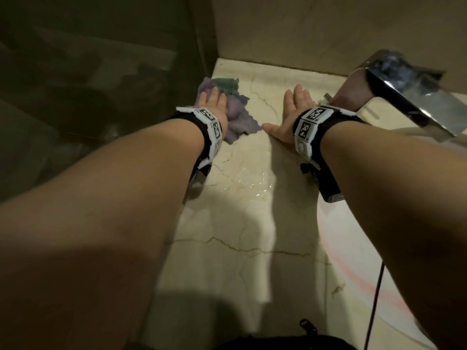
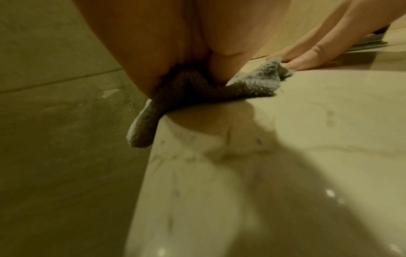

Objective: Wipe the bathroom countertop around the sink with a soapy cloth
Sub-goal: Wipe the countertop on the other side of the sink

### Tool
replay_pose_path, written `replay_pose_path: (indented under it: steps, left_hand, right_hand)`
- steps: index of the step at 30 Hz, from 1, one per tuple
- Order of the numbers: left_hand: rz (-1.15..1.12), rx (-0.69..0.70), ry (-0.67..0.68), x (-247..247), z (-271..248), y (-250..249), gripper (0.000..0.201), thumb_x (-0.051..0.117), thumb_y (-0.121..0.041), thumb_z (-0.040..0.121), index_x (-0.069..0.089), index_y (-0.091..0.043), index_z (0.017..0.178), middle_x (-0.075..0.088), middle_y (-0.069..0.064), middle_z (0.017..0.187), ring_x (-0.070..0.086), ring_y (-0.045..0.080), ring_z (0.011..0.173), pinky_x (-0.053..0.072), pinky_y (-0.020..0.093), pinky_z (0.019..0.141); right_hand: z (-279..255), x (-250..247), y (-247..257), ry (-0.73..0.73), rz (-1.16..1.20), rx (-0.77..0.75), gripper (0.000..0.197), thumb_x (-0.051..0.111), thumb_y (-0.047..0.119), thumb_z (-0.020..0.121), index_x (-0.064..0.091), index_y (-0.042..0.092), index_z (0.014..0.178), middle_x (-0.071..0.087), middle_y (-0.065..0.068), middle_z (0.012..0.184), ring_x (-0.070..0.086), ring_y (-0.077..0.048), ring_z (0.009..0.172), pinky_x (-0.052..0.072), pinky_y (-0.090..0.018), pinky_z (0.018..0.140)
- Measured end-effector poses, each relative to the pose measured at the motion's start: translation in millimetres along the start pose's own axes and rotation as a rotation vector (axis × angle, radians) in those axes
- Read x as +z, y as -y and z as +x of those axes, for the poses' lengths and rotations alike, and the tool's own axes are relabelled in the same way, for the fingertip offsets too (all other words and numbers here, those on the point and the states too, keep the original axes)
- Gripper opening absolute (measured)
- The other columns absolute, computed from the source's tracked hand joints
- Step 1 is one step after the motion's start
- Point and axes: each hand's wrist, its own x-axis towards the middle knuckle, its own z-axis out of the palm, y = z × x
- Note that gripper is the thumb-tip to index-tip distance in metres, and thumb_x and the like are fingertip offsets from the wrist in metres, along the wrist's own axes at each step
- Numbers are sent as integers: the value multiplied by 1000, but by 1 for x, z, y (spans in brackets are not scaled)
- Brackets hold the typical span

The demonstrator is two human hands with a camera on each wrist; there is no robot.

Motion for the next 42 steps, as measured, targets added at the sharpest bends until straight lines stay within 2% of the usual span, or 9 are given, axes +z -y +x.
replay_pose_path:
  steps: [3, 7, 11, 14, 20, 29, 36, 39, 42]
  left_hand:
    - [30, 33, -72, -13, 17, -6, 66, 41, -23, 98, 5, -5, 151, -1, 14, 160, 0, 31, 148, 3, 39, 119]
    - [13, 144, -208, -26, 41, -13, 69, 49, -24, 94, 16, 1, 149, 11, 20, 158, 11, 35, 146, 10, 45, 120]
    - [134, 97, -147, -34, 61, -24, 72, 47, -23, 96, 6, -2, 151, 4, 17, 159, 9, 36, 146, 10, 46, 120]
    - [154, 118, -128, -34, 55, -23, 72, 45, -22, 97, 2, -1, 150, 2, 17, 159, 8, 35, 146, 6, 41, 120]
    - [126, 137, -40, -20, 26, -27, 77, 46, -25, 96, -4, -5, 151, -7, 12, 160, -3, 32, 148, 0, 38, 121]
    - [65, 168, -15, 0, -14, -31, 65, 29, -31, 101, -5, -7, 151, -11, 11, 160, -6, 31, 148, 2, 39, 122]
    - [159, 210, -13, -21, 15, -48, 78, 46, -25, 96, -6, -8, 151, -12, 11, 160, -8, 31, 148, 0, 40, 120]
    - [199, 216, -31, -33, 35, -60, 80, 47, -27, 97, -9, -8, 151, -13, 10, 160, -8, 30, 148, -1, 38, 120]
    - [240, 218, -36, -38, 51, -66, 88, 53, -32, 93, -10, -10, 151, -12, 9, 160, -4, 30, 148, 2, 41, 122]
  right_hand:
    - [1, 1, -3, -9, 9, -10, 96, 31, 70, 86, -10, 13, 151, -16, -8, 159, -9, -25, 148, 0, -38, 120]
    - [3, 1, -3, 1, 20, -12, 96, 31, 70, 86, -11, 13, 151, -18, -7, 159, -11, -25, 148, -1, -39, 120]
    - [6, 5, -3, -13, 40, -12, 96, 33, 68, 86, -11, 13, 151, -18, -8, 159, -11, -25, 148, -1, -38, 120]
    - [8, 6, -4, -14, 52, -19, 96, 33, 69, 86, -12, 13, 151, -19, -8, 159, -12, -25, 148, -2, -38, 120]
    - [6, 4, -4, -14, 45, -10, 96, 30, 70, 85, -10, 13, 151, -17, -7, 159, -11, -24, 148, -2, -40, 120]
    - [3, 7, -2, -52, 46, -23, 93, 33, 65, 87, -7, 11, 151, -14, -8, 160, -8, -25, 148, -1, -37, 121]
    - [9, 8, -4, -51, 66, -37, 97, 29, 70, 84, -8, 10, 151, -15, -10, 159, -10, -26, 148, -3, -37, 120]
    - [10, 10, -2, -46, 64, -29, 98, 28, 72, 84, -9, 10, 151, -15, -10, 159, -11, -26, 148, -5, -37, 120]
    - [16, 15, -3, -57, 76, -32, 100, 32, 73, 83, -11, 12, 151, -16, -8, 159, -12, -25, 148, -5, -36, 120]
